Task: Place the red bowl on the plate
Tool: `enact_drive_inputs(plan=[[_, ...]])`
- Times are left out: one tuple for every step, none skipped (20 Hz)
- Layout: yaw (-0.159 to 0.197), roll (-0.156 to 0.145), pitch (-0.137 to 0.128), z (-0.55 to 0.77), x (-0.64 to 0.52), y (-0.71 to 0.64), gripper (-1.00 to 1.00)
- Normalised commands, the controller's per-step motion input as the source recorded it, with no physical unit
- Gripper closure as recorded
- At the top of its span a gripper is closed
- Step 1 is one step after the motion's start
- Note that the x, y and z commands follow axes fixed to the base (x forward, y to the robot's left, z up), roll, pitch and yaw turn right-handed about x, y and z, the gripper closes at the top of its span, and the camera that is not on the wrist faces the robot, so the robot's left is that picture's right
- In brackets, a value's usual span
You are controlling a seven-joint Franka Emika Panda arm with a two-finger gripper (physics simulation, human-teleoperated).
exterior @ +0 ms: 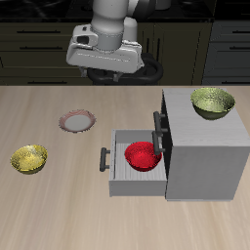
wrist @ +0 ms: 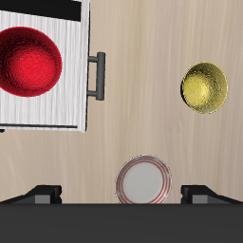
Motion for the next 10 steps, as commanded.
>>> enact_drive_inputs(plan=[[0.049,0.031,-0.002,-0.04,0.29,0.06,-1.0],[0.031,-0.001,-0.019,0.0,0.25,0.16,-1.0],[-0.022,0.012,0.029,-0.02,0.24,-0.09,-1.0],[0.015,0.032,0.012,-0.01,0.16,0.05,-1.0],[0.05,-0.02,-0.034,0.05,0.18,0.08,-1.0],[0.004,0.027,0.008,0.01,0.22,0.11,-1.0],[0.027,0.002,-0.029,0.11,0.25,0.15,-1.0],[0.068,-0.016,-0.08,0.14,0.21,0.03,-1.0],[0.033,0.0,-0.017,0.05,0.16,-0.08,-1.0],[-0.083,0.002,0.056,0.04,0.3,0.11,-1.0]])
